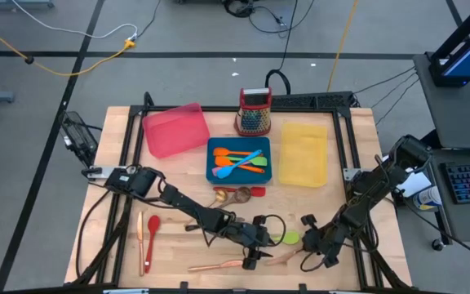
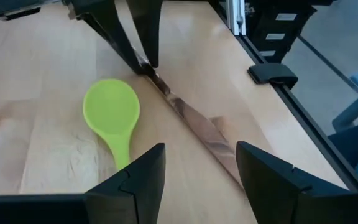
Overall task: Pick & Place Kitchen Items
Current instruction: Put the gold table knife into the yellow bin
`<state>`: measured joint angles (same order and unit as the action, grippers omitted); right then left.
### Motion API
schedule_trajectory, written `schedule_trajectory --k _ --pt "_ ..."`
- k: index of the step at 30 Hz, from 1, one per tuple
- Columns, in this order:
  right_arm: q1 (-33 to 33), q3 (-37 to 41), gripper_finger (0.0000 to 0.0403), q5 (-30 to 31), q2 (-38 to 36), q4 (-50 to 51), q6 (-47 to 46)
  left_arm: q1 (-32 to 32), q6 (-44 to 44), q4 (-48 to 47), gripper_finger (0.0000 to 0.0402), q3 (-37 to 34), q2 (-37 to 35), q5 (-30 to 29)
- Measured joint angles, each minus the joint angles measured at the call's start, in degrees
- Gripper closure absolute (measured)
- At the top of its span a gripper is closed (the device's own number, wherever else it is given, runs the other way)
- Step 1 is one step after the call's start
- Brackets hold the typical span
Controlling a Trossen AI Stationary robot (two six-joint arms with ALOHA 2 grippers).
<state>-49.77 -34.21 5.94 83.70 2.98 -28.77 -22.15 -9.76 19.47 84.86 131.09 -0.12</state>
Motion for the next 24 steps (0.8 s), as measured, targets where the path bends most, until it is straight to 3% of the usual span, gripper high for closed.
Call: schedule_trajectory --k 7,13,24 --pt "-2.9 -2.72 0.0319 7.31 -1.05 4.07 0.87 -0.01 -1.45 0.32 0.0199 0.0 0.0 0.02" --pt "-5.26 -1.5 0.0319 9.91 -0.5 3.46 -1.26 0.0 -2.78 0.59 0.0199 0.0 0.0 0.01" --pt "-9.93 10.38 0.0319 17.61 -0.63 -16.6 -5.71 0.15 -4.26 1.84 0.0199 0.0 0.0 0.0"
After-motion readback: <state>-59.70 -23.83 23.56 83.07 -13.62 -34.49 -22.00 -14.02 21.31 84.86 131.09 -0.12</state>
